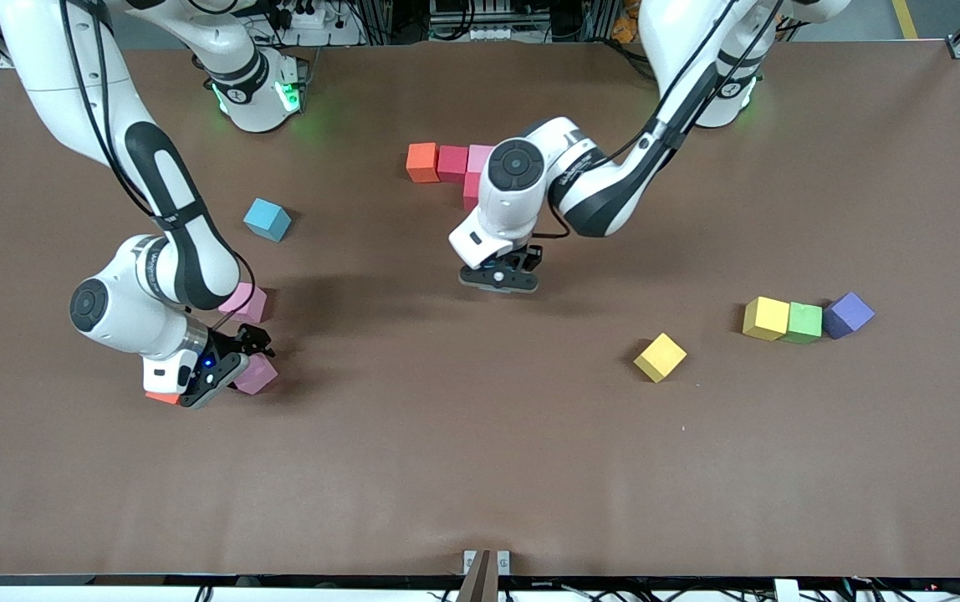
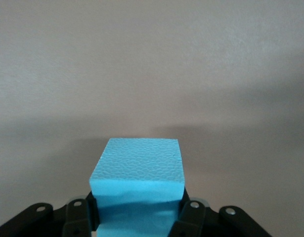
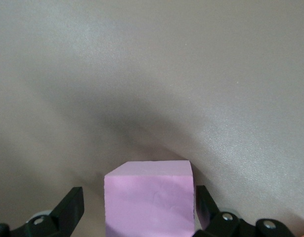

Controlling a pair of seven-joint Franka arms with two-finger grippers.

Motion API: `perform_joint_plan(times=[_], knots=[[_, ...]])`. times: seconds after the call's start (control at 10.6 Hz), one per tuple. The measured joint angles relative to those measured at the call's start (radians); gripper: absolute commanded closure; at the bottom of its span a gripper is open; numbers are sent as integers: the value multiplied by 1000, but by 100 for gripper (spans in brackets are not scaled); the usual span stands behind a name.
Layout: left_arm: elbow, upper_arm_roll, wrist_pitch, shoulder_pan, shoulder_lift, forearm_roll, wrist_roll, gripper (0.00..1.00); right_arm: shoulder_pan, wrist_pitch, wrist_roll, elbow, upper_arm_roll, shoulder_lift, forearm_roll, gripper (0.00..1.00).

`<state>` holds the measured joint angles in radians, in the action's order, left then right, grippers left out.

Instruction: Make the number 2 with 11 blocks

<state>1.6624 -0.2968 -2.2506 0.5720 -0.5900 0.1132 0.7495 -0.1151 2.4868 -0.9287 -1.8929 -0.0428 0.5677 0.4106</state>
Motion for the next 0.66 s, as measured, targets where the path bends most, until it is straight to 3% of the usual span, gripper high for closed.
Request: perform_joint_plan(times=[0.19,0.47,0.57,0.66], knots=[[-11,1,3,13,-19,0,2,100,0,2,-6,0,0,2,0,14],[-11,0,12,56,-40,-2,64,100,0,2,-12,0,0,3,0,14],[-11,0,13,64,-52,-2,75,100,0,1,-27,0,0,3,0,18],[-12,0,13,69,-65,-2,76,100,0,1,-42,0,0,4,0,31]])
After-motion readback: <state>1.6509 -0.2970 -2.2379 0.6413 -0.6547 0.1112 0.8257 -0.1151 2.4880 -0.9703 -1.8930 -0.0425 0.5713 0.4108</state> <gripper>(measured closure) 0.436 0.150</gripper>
